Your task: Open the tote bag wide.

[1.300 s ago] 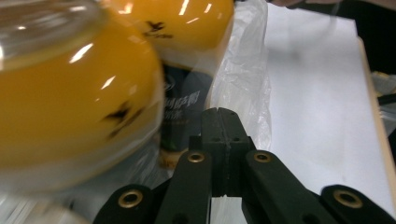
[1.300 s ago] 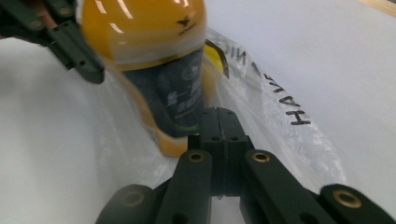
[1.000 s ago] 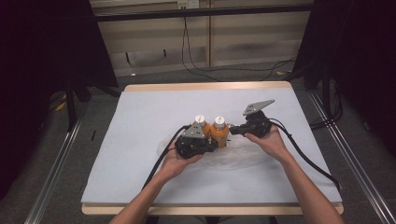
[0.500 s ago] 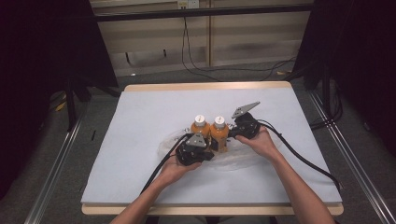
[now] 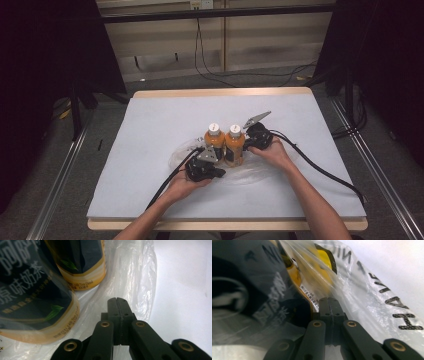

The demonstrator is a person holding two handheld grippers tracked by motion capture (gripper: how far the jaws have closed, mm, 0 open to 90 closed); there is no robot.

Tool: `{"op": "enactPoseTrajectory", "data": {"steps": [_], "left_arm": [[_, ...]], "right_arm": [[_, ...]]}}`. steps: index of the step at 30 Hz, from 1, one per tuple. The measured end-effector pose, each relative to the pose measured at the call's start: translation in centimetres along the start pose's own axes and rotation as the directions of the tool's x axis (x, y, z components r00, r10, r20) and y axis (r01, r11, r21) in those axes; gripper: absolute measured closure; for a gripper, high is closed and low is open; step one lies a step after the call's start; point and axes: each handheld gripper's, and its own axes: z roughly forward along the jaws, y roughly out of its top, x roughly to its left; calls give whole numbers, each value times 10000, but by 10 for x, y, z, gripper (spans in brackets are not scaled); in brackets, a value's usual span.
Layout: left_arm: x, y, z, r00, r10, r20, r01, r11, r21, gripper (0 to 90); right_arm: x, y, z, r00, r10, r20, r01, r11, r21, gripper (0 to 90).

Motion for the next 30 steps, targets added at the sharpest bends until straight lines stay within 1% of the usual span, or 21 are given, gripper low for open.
{"op": "enactPoseTrajectory", "data": {"steps": [1,2,3,4,5,6,7,9,10,11,12,14,15,16,17,21,22,23,27,28,30], "left_arm": [[-1,1,-2,9999,91,-52,-89,9996,275,900],[-2,0,-1,9999,147,82,-149,9997,171,900],[-4,0,-2,9998,201,88,-202,9997,159,900],[-5,0,-3,9996,197,205,-203,9995,261,900],[-6,-1,-2,9997,184,140,-187,9996,203,900],[-6,-2,-3,9992,197,341,-204,9996,200,900],[-7,-2,-4,9993,175,326,-184,9995,269,900],[-8,-3,-4,9995,132,274,-137,9997,187,900],[-8,-3,-4,9992,199,334,-203,9997,103,900],[-9,-4,-5,9994,181,288,-186,9997,174,900],[-9,-4,-7,9994,181,289,-192,9991,387,900],[-11,-7,-5,9991,10,432,-8,10000,-43,900],[-10,-8,-6,9986,21,520,-20,10000,-19,900],[-11,-8,-6,9989,-3,472,9,9999,-125,900],[-11,-8,-6,9987,-5,514,7,10000,-49,900],[-13,-11,-6,9977,-121,665,135,9997,-195,900],[-14,-10,-8,9982,13,601,-13,10000,10,900],[-15,-10,-7,9977,10,671,-2,9999,-115,900],[-17,-10,-8,9984,-32,573,33,10000,-7,900],[-17,-10,-8,9981,-10,617,12,10000,-21,900],[-17,-10,-7,9978,40,665,-28,9998,-173,900]], "right_arm": [[0,0,2,10000,-26,43,26,9999,120,900],[0,0,3,10000,-48,82,46,9998,171,900],[0,-1,5,9999,-1,102,0,10000,75,900],[0,0,5,9999,94,131,-94,10000,19,900],[-1,0,6,9999,128,100,-128,9999,-8,900],[-1,0,7,9999,168,27,-168,9998,-57,900],[-1,1,7,9998,207,24,-206,9998,-36,900],[-3,2,9,9996,276,12,-276,9996,-80,900],[-5,2,9,9997,261,29,-260,9996,-105,900],[-5,3,10,9997,214,132,-212,9997,-142,900],[-5,4,11,9995,248,182,-245,9996,-130,900],[-7,5,12,9994,239,246,-233,9995,-215,900],[-7,6,13,9991,279,333,-270,9993,-272,900],[-8,5,13,9983,347,476,-331,9989,-330,900],[-9,5,14,9981,402,469,-379,9981,-487,900],[-12,6,16,9971,572,510,-543,9970,-554,900],[-12,7,16,9968,603,516,-573,9967,-570,900],[-13,7,16,9972,548,508,-519,9971,-560,900],[-12,10,18,9965,559,629,-527,9972,-523,900],[-13,10,19,9965,554,620,-520,9971,-561,900],[-13,10,20,9956,665,665,-625,9962,-602,900]]}}
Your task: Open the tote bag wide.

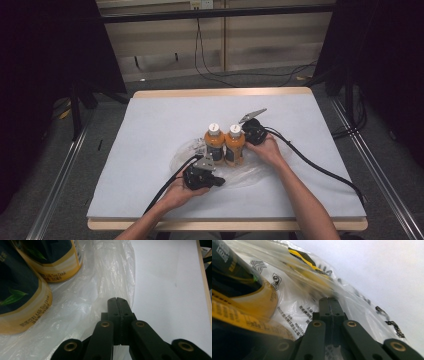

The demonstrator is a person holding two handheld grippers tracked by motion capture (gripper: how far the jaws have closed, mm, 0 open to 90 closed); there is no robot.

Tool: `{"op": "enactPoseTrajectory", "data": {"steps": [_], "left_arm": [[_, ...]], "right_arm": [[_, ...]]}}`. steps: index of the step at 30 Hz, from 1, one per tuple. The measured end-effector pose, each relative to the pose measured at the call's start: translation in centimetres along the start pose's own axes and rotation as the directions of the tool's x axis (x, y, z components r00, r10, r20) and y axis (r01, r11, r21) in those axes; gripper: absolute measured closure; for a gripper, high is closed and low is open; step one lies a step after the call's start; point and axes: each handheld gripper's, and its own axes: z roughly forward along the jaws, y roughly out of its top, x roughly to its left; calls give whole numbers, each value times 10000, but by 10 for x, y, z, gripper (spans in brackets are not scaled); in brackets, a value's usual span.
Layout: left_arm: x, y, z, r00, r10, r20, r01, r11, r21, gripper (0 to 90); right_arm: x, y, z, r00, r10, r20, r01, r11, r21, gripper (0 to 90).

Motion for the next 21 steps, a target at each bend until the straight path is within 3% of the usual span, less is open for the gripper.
{"op": "enactPoseTrajectory", "data": {"steps": [6,12,14,16,21], "left_arm": [[-3,1,-1,9999,117,-6,-117,9998,154,900],[-6,-1,1,9999,26,145,-25,9999,-105,900],[-6,0,-1,9998,137,133,-140,9998,163,900],[-7,-1,0,9997,96,213,-94,9999,-76,900],[-9,-1,-1,9992,261,316,-263,9996,56,900]], "right_arm": [[-1,3,2,10000,56,-43,-56,10000,-5,900],[-3,5,4,9999,122,57,-121,9999,-42,900],[-4,6,5,9998,101,146,-101,9999,-18,900],[-6,8,7,9998,114,163,-114,9999,-30,900],[-10,12,10,9997,200,129,-199,9998,-67,900]]}}
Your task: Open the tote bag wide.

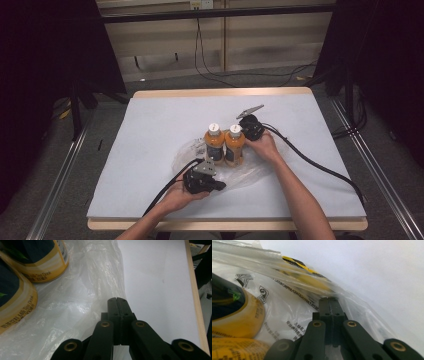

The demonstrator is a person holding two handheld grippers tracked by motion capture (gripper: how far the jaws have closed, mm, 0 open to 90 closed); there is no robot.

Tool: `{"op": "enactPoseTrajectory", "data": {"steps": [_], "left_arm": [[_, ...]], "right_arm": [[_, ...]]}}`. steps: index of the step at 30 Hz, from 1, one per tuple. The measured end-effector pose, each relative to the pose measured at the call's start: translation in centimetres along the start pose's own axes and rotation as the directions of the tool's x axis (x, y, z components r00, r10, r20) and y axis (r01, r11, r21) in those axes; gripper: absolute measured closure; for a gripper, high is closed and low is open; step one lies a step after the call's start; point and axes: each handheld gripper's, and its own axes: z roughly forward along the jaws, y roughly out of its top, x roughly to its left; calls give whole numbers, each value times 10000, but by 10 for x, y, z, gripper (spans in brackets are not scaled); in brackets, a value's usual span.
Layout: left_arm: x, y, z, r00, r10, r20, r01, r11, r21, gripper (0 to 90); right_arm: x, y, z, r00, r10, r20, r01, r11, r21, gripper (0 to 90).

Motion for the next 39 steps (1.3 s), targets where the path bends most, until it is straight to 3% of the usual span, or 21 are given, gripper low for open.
{"op": "enactPoseTrajectory", "data": {"steps": [5,6,8,9,10,11,13,14,15,16,19,23,29,30,31,32,35,37,39], "left_arm": [[3,0,-2,9999,139,26,-140,9998,171,900],[3,-1,-1,10000,22,-8,-22,10000,-35,900],[6,-1,-5,10000,-15,-42,16,9996,264,900],[8,-3,-3,9999,-153,9,153,9998,-150,900],[9,-3,-6,9999,-128,-59,129,9998,146,900],[10,-5,-6,9999,-161,25,161,9999,-21,900],[9,-5,-8,9999,-105,-65,106,9998,160,900],[9,-6,-8,10000,-91,17,91,10000,-25,900],[8,-6,-10,10000,-6,-64,7,9995,308,900],[6,-8,-9,10000,-47,-9,47,10000,47,900],[0,-12,-14,9997,226,-123,-225,9997,74,900],[1,-14,-18,10000,30,-18,-29,9995,310,900],[-3,-16,-18,9998,-51,185,49,9999,127,900],[-4,-16,-17,9999,8,136,-9,10000,43,900],[-4,-15,-19,9999,115,98,-119,9994,333,900],[-6,-16,-18,9999,31,143,-33,9999,132,900],[-8,-16,-18,9996,195,208,-200,9995,244,900],[-12,-14,-19,9995,303,37,-305,9986,439,900],[-13,-13,-19,9990,389,217,-401,9975,581,900]], "right_arm": [[-4,4,4,9998,216,1,-216,9998,24,900],[-4,6,5,9998,172,-21,-172,9999,-14,900],[-5,8,7,9998,190,32,-190,9998,13,900],[-5,9,7,9998,207,72,-207,9998,73,900],[-5,9,9,9998,207,65,-207,9998,17,900],[-5,10,9,9997,241,58,-241,9997,15,900],[-6,11,11,9996,283,83,-283,9996,-33,900],[-6,11,11,9993,351,109,-350,9994,-44,900],[-6,12,11,9990,391,210,-390,9992,-10,900],[-6,12,12,9992,346,202,-345,9994,-17,900],[-5,14,13,9990,172,402,-171,9998,-29,900],[-5,16,16,9984,155,540,-151,9999,-71,900],[-8,18,19,9979,339,558,-329,9993,-187,900],[-8,19,19,9977,389,547,-378,9991,-205,900],[-8,19,20,9976,431,548,-417,9988,-249,900],[-9,20,21,9972,398,630,-384,9990,-226,900],[-11,22,23,9960,548,704,-525,9981,-335,900],[-9,24,25,9951,349,922,-327,9992,-250,900],[-8,27,26,9944,203,1033,-186,9997,-174,900]]}}
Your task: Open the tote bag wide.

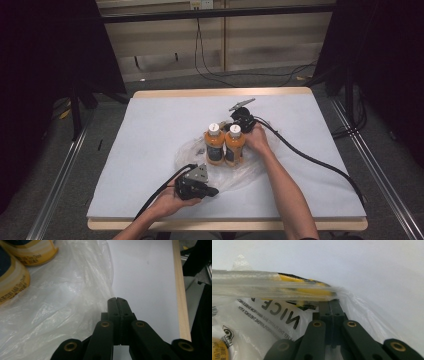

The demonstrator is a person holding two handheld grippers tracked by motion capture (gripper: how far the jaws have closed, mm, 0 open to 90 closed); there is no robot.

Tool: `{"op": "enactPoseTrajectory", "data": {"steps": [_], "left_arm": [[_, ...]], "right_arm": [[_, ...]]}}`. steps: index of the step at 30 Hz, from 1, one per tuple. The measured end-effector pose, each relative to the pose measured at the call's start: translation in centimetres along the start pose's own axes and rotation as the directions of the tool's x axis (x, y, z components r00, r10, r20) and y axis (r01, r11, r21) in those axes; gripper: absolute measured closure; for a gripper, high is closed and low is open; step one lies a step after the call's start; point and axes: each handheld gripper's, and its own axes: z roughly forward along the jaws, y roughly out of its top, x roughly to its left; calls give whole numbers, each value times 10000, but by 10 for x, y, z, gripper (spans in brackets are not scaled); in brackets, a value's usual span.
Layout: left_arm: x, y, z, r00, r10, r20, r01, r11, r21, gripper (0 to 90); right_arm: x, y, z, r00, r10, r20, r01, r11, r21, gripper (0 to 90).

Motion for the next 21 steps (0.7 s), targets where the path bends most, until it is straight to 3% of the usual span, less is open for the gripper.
{"op": "enactPoseTrajectory", "data": {"steps": [5,6,8,10,12,15,18,21], "left_arm": [[-1,-1,2,9996,-241,169,246,9993,-265,900],[1,1,0,9996,-203,202,203,9998,-24,900],[1,0,1,9993,-357,96,359,9991,-214,900],[2,2,-3,9995,-304,-46,303,9995,-46,900],[4,3,-6,9985,-544,34,545,9960,-708,900],[9,4,-15,9963,-858,104,865,9898,-1136,900],[14,3,-22,9926,-1208,-119,1181,9840,-1334,870],[15,4,-31,9916,-1249,-328,1183,9804,-1578,895]], "right_arm": [[0,1,2,9998,141,164,-140,9999,-70,900],[0,1,2,9998,142,137,-141,9999,-84,900],[0,2,1,9998,88,150,-88,10000,25,900],[-2,2,-1,9999,90,-52,-89,10000,22,900],[-2,3,-6,9997,114,-218,-115,9999,-49,900],[0,7,-18,9969,219,-757,-262,9980,-571,900],[4,9,-27,9981,-22,-617,-6,9990,-455,900],[7,7,-40,9967,-157,-798,106,9979,-639,900]]}}
